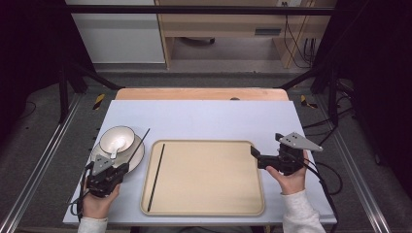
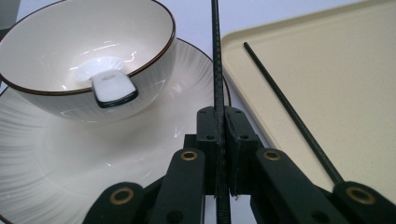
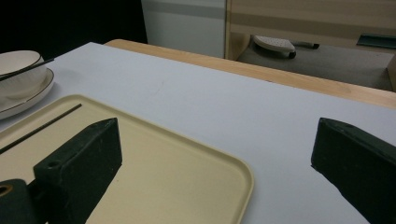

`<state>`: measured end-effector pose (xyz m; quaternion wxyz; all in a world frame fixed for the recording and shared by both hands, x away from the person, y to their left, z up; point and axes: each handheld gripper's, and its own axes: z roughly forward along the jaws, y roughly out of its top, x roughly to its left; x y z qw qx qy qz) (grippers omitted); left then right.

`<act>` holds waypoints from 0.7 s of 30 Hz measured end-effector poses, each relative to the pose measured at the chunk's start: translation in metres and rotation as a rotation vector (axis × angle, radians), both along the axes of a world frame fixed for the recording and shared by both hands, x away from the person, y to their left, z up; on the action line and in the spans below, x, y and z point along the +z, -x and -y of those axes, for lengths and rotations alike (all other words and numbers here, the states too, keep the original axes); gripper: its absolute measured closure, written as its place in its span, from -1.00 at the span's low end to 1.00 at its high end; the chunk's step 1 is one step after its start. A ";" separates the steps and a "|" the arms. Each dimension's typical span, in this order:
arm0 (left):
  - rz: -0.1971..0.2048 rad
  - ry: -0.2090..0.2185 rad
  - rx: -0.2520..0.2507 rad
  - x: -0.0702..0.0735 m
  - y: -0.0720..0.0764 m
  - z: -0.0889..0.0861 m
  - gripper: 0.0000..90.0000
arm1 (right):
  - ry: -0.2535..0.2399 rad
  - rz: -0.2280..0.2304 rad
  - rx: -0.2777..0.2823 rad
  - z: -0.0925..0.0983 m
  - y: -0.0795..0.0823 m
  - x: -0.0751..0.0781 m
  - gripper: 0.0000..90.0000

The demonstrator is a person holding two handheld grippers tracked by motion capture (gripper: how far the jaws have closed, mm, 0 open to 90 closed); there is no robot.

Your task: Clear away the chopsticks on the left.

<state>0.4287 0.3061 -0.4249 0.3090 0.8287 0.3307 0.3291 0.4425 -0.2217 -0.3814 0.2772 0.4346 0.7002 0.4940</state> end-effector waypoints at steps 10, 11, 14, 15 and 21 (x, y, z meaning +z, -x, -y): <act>0.017 -0.021 -0.033 0.001 0.004 0.019 0.89 | -0.003 -0.001 0.000 0.000 0.000 0.000 -0.96; 0.019 -0.010 -0.024 0.000 0.005 0.021 0.89 | -0.003 -0.001 0.000 0.000 0.000 0.000 -0.96; 0.014 -0.014 -0.027 0.001 0.007 0.026 0.89 | -0.005 -0.001 0.000 0.000 0.001 0.000 -0.96; 0.018 -0.015 -0.030 0.001 0.007 0.027 0.89 | -0.004 -0.001 0.000 0.000 0.001 0.000 -0.96; 0.023 0.014 -0.011 0.001 0.012 0.034 0.89 | -0.005 0.001 0.001 0.000 0.001 0.001 -0.96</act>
